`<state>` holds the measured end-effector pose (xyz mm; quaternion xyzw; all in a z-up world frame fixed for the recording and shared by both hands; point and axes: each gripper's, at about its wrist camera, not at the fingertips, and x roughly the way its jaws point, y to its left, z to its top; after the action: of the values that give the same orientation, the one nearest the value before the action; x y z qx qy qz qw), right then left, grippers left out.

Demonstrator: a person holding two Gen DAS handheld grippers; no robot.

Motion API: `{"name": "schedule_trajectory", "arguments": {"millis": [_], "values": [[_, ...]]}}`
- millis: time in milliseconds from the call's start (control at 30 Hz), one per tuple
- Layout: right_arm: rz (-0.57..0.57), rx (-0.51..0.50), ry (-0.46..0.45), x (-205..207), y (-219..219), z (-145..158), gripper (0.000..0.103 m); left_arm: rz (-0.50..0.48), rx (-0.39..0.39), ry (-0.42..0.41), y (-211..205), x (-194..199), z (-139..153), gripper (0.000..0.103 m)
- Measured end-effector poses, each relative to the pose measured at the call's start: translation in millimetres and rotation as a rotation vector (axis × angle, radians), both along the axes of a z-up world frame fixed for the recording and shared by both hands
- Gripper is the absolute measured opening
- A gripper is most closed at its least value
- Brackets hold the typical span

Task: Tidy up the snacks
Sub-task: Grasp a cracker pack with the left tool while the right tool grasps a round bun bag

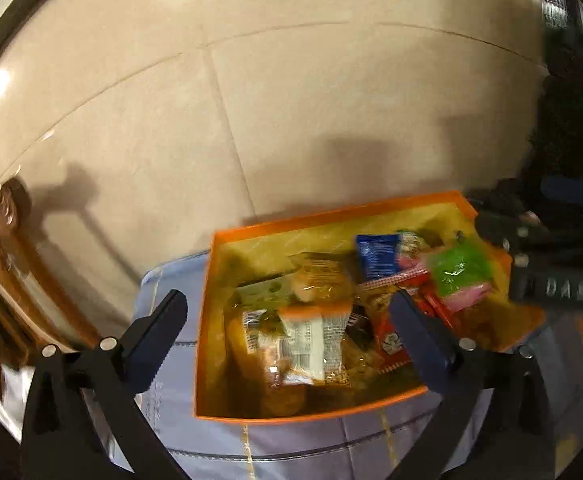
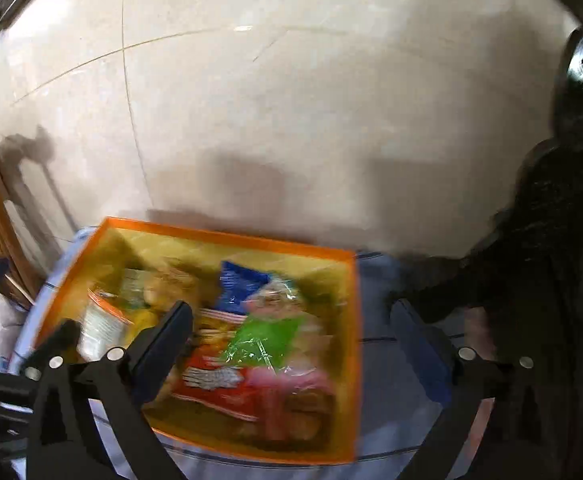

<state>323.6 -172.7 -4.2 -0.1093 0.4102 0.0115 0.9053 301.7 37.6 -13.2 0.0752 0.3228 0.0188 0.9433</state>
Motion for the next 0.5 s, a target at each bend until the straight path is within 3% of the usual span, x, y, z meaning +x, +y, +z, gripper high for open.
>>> {"name": "schedule_trajectory", "arguments": {"millis": [167,367,500], "values": [[-0.023,-0.029,0.026,-64.5,-42.2,8.0,0.099,-0.26,-0.045,0.016,-25.4,-43.7,-18.1,0.099],[-0.023,-0.014,0.24,-187.8,-102.2,-39.6,0.099,-0.659,0.183,-0.014,-81.3,-118.2,-90.7,0.099],[-0.058,-0.034,0.347,-237.5,-122.6,-78.7,0.099,-0.832,0.175,0.09,-97.8,-135.4,-134.9,0.099]]}}
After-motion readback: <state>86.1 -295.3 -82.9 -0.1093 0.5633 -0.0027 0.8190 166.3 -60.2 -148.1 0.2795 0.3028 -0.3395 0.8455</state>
